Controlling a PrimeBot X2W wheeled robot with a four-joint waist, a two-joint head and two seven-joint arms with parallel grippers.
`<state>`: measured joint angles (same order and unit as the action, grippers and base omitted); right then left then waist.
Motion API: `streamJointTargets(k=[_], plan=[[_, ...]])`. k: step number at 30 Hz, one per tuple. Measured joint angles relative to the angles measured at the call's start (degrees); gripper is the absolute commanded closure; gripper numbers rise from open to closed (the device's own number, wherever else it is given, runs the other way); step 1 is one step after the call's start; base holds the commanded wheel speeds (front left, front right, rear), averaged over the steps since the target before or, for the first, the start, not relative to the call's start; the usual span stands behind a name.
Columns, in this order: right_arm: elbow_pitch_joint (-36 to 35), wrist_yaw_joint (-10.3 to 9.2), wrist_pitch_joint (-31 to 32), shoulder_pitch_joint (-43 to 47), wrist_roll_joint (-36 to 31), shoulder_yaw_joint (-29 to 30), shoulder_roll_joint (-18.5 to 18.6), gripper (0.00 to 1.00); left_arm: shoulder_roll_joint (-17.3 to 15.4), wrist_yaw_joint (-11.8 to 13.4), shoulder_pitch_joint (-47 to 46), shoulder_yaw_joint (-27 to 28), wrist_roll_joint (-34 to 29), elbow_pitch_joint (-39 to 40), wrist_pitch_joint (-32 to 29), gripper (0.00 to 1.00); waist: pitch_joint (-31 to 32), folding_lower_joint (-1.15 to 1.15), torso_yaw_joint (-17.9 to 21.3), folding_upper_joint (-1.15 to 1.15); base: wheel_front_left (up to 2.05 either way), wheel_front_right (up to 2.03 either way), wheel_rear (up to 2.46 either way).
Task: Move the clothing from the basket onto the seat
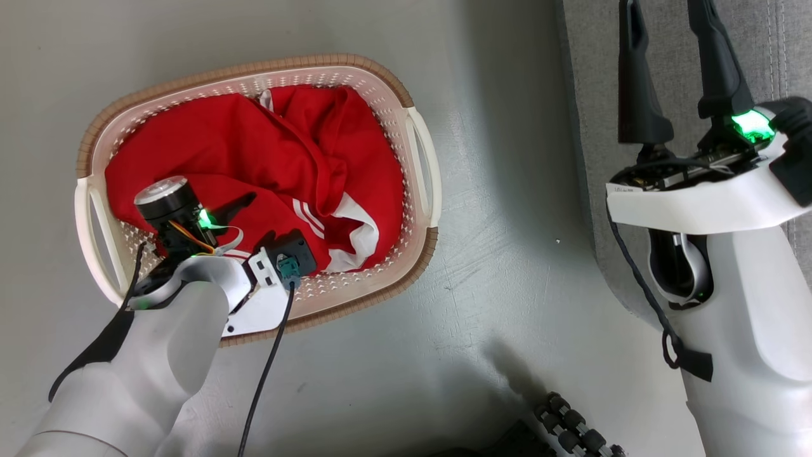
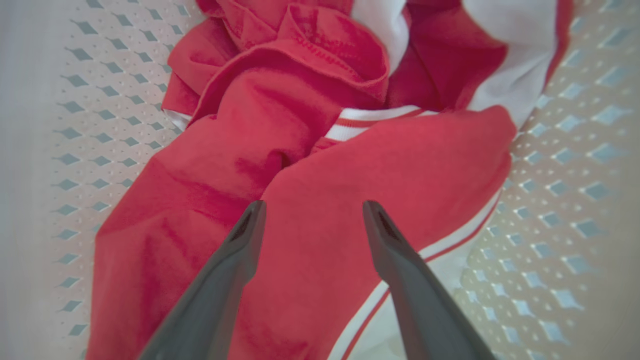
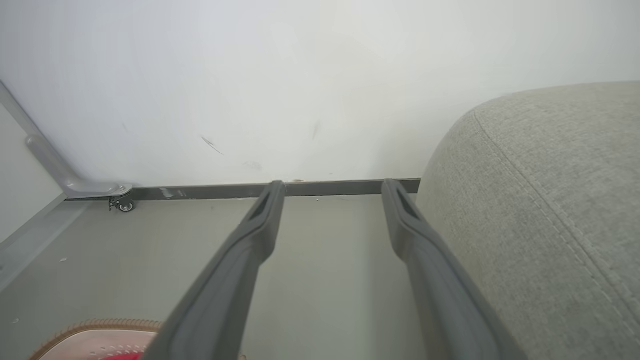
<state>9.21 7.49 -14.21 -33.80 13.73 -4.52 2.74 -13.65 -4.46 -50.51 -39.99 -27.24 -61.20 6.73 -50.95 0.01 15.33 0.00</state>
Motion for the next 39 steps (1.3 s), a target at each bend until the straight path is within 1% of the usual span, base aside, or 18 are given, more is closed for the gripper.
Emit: streamJointTargets(k=[2, 11, 19, 30, 31, 32, 33, 34, 37, 39], plan=[[-0.1, 0.0, 0.0, -0.6, 0.0, -0.1, 0.0, 0.0, 0.1, 0.4, -0.1, 0.0, -0.1, -0.2, 0.0, 0.0, -0.2, 0.0, 0.1, 0.0, 0.0, 0.0, 0.0], [-0.1, 0.0, 0.0, -0.6, 0.0, -1.0, 0.0, 0.0, 0.1, 0.4, -1.4, -0.8, -0.7, -1.8, 0.0, 0.0, -0.6, 0.0, 0.5, 0.0, 0.0, 0.0, 0.0], [0.0, 0.0, -0.1, -1.7, 0.5, -1.5, 0.0, 0.0, 0.2, 1.4, -2.5, -0.6, -0.7, -3.6, -1.5, 0.0, -0.8, 0.0, 1.2, 0.0, 0.0, 0.0, 0.0], [0.4, 0.0, -0.1, -1.7, 0.9, -2.0, 0.0, 0.0, 1.4, 1.4, -2.8, -0.5, -0.7, -6.3, -3.8, 0.0, -0.9, 0.0, 2.2, 0.0, 0.0, 0.0, 0.0], [0.4, 0.0, -0.1, -1.7, 0.9, -2.0, 0.0, 0.0, 1.6, 1.3, -2.8, -0.5, -0.7, -6.5, -4.0, 0.07, -0.9, 0.0, 2.2, 0.0, 0.0, 0.0, 0.0], [0.4, 0.0, -0.1, -1.7, 0.9, -2.0, 0.0, 0.0, 1.8, 1.3, -2.8, -0.5, -0.6, -6.8, -4.3, 0.33, -0.9, 0.0, 2.2, 0.0, 0.0, 0.0, 0.0], [0.4, 0.0, -0.1, -1.7, 0.9, -2.0, 0.0, 0.0, 2.0, 1.2, -2.8, -0.5, -0.6, -7.0, -4.3, 0.54, -0.9, 0.0, 2.3, 0.0, 0.0, 0.0, 0.0], [0.4, 0.0, -0.1, -1.7, 0.9, -2.0, 0.0, 0.0, 2.1, 1.0, -2.8, -0.5, -0.6, -7.2, -4.3, 0.59, -0.9, 0.0, 2.3, 0.0, 0.0, 0.0, 0.0], [0.3, 0.0, -0.1, -1.7, 1.0, -2.0, 0.0, 0.0, 2.2, 0.9, -2.8, -0.7, -0.6, -7.7, -4.7, 1.0, -0.8, 0.0, 2.3, 0.0, 0.0, 0.0, 0.0], [0.3, 0.0, -0.1, -1.7, 1.0, -2.0, 0.0, 0.0, 2.3, 0.8, -2.8, -0.8, -0.6, -7.9, -4.7, 1.0, -0.8, 0.0, 2.3, 0.0, 0.0, 0.0, 0.0]])
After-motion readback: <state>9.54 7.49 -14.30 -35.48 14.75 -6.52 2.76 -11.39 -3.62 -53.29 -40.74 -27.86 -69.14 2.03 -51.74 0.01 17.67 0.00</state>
